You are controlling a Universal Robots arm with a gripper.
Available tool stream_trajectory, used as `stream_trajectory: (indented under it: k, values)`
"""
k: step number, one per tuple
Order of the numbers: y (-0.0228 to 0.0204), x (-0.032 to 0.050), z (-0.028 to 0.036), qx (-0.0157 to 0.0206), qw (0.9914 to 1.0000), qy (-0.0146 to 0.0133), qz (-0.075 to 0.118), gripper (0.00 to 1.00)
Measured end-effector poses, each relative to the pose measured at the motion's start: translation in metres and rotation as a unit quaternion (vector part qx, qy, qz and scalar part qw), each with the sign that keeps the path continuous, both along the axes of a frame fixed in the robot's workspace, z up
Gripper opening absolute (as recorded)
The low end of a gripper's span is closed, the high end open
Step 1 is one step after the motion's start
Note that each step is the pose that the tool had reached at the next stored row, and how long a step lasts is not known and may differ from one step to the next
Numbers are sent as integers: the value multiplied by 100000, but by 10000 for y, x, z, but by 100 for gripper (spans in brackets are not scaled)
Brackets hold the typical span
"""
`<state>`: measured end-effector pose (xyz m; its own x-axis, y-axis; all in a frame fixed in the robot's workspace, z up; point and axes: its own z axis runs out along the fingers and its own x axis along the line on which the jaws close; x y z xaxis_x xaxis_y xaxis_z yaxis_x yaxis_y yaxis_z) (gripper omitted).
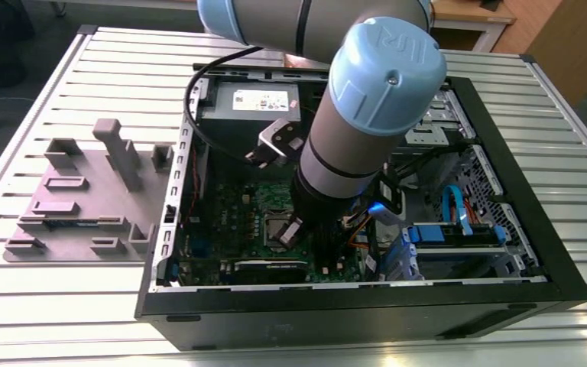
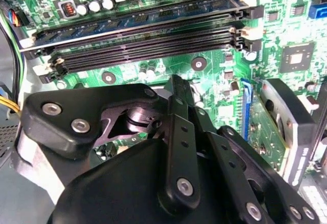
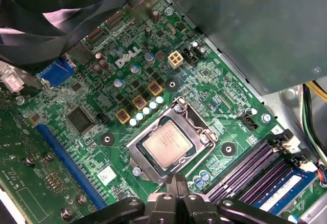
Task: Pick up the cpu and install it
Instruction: 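Install the first cpu locking lever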
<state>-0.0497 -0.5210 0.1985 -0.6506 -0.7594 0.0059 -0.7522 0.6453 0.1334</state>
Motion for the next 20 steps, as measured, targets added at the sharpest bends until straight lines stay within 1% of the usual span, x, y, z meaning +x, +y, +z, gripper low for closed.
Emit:
stream_trajectory:
  k: [2, 4, 6, 8, 9, 18, 20]
  values:
    - [3, 0, -7, -22, 100000, -45, 297, 11]
    - [14, -1, -10, -32, 99999, -50, 380, 11]
    - [42, -1, -14, -18, 99999, -51, 418, 11]
    - [78, -1, -17, -23, 99999, -49, 471, 11]
    - [85, -2, -20, -26, 99999, -50, 487, 11]
    - [87, -37, -37, -23, 99999, -53, 495, 11]
    - [87, -43, -51, -23, 99999, -57, 498, 11]
